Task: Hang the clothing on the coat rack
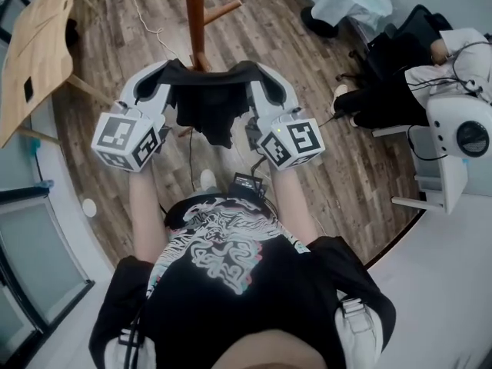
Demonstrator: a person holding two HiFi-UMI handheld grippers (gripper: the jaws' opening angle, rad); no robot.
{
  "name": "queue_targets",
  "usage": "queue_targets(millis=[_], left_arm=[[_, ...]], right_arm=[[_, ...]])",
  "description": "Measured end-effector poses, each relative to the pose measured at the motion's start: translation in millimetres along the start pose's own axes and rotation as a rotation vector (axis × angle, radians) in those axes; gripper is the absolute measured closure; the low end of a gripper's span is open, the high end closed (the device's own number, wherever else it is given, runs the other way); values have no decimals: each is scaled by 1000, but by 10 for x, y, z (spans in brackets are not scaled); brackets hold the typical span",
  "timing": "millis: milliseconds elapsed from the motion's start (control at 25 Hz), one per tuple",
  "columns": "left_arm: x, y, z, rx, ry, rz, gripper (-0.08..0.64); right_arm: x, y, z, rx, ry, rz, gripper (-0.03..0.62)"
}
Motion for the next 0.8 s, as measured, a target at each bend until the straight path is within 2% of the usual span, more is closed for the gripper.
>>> queue_targets(millis=[400, 800], left_arm=[[-298, -56, 321, 23, 78, 45, 566], [-516, -84, 423, 47, 106, 66, 566]], right_arm=[[186, -83, 359, 35, 39, -4, 583], [146, -217, 584, 89, 42, -49, 581]])
Point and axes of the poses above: the fingertips, and each gripper's own axes: z forward along the fingers, x to its right, y out of its underside, the point moved 5 cm from there along -z, backward along the fingers, and after that the axes turned 15 degrees about z, right-handed, at the moved point
